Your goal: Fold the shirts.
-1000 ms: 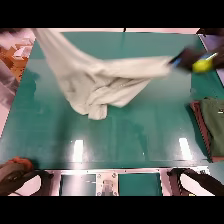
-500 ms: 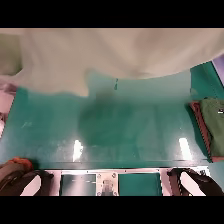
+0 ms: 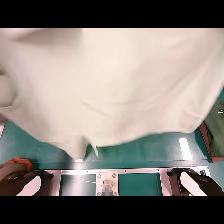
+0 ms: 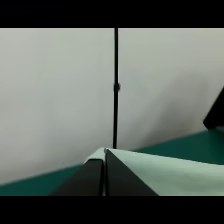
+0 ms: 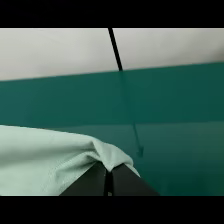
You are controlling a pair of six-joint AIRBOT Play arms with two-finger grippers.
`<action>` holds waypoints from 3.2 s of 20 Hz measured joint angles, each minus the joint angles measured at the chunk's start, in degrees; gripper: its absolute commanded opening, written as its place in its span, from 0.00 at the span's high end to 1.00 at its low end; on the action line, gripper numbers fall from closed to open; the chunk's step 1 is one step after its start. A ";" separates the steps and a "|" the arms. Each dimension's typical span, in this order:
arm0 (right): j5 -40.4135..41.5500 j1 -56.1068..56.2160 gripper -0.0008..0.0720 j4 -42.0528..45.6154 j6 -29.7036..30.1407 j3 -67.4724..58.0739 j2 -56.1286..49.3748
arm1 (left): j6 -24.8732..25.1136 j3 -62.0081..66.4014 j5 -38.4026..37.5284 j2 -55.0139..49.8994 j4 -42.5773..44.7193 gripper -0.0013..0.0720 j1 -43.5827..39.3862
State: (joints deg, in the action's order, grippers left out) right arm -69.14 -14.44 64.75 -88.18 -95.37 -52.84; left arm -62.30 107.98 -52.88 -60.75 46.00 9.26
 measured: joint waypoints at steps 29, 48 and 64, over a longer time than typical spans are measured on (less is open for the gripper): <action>-7.37 -0.15 0.97 13.14 21.44 -9.11 -51.74 | -7.96 -8.17 -16.83 -43.69 12.02 0.96 -9.25; -18.08 -0.02 0.38 18.05 24.35 -5.01 -54.03 | -9.38 -15.89 -27.26 -43.80 12.46 0.14 -9.20; -15.17 -15.93 0.41 8.98 6.01 35.98 -13.64 | -13.22 -57.59 -25.16 -15.39 8.41 0.36 1.09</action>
State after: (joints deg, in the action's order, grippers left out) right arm -84.31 -30.37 73.73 -82.17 -59.40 -66.48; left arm -75.53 50.39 -78.04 -76.14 54.41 10.35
